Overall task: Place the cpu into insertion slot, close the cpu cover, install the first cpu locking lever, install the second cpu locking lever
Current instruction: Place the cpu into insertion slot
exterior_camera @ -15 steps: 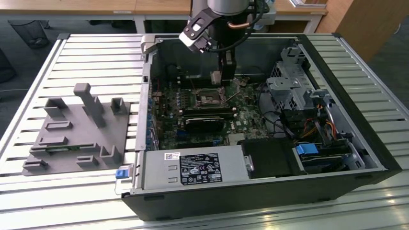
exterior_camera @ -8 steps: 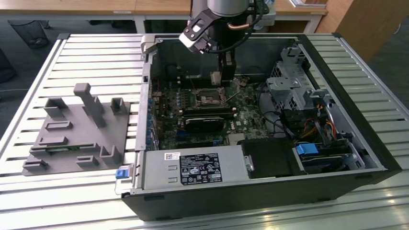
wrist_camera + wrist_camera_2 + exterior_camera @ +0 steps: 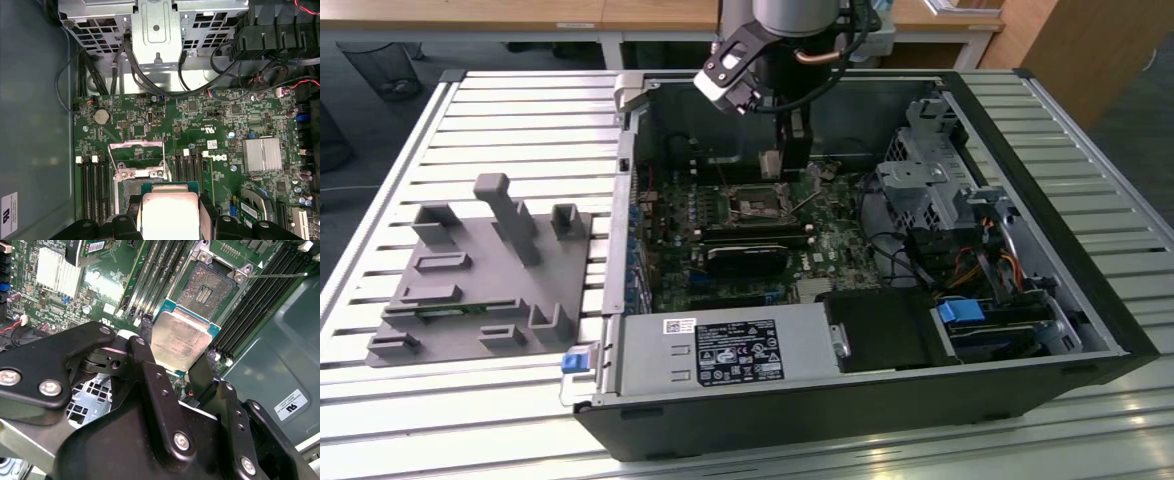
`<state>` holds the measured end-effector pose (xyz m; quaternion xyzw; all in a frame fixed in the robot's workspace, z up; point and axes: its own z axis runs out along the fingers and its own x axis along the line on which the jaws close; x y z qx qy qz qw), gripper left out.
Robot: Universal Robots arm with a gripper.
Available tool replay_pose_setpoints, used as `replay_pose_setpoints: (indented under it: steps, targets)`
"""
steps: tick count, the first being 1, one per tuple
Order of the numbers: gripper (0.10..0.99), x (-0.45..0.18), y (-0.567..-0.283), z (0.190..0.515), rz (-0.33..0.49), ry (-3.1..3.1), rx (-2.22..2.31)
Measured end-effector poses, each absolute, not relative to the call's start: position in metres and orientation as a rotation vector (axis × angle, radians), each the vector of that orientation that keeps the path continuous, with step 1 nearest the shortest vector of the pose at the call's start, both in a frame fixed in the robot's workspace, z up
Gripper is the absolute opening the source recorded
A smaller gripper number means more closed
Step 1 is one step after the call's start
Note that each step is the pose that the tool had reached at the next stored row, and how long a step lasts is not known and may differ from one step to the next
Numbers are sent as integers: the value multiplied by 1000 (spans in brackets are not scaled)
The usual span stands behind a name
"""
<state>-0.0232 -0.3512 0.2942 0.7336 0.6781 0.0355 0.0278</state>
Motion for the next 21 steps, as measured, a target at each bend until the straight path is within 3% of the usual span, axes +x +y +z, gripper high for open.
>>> replay_pose_setpoints:
  steps: [21]
  targets:
    - [545,-23,-351,290,109,2094,2265]
